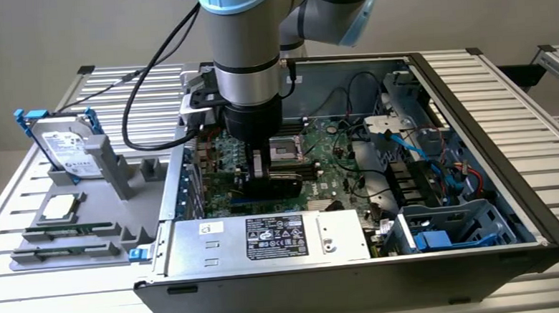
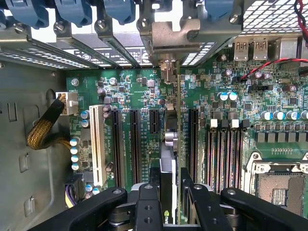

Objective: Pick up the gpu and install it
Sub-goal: 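Press down on the gpu until it lock into place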

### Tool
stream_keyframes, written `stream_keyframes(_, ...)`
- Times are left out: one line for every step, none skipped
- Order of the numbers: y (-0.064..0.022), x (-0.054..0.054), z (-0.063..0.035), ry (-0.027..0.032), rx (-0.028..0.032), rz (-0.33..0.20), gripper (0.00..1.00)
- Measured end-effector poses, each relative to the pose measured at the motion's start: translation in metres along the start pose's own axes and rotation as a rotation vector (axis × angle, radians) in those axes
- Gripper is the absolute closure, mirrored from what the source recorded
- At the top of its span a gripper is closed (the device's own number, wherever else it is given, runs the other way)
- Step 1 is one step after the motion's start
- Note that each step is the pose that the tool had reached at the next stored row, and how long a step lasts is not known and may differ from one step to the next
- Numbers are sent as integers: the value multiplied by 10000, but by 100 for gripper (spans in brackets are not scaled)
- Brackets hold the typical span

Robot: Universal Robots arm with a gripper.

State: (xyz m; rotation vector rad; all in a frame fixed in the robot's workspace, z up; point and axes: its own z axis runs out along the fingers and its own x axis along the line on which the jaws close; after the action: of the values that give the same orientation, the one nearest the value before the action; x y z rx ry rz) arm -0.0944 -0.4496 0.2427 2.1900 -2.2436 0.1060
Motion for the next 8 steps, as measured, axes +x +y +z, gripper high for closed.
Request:
stream_keyframes(0, 0, 0, 0, 0, 0, 73)
stream_keyframes(0, 0, 0, 0, 0, 0, 73)
stream_keyframes(0, 0, 0, 0, 0, 0, 73)
stream_keyframes(0, 0, 0, 0, 0, 0, 73)
stream_keyframes(0, 0, 0, 0, 0, 0, 73)
stream_keyframes(0, 0, 0, 0, 0, 0, 73)
stream_keyframes(0, 0, 0, 0, 0, 0, 73)
stream_keyframes(0, 0, 0, 0, 0, 0, 73)
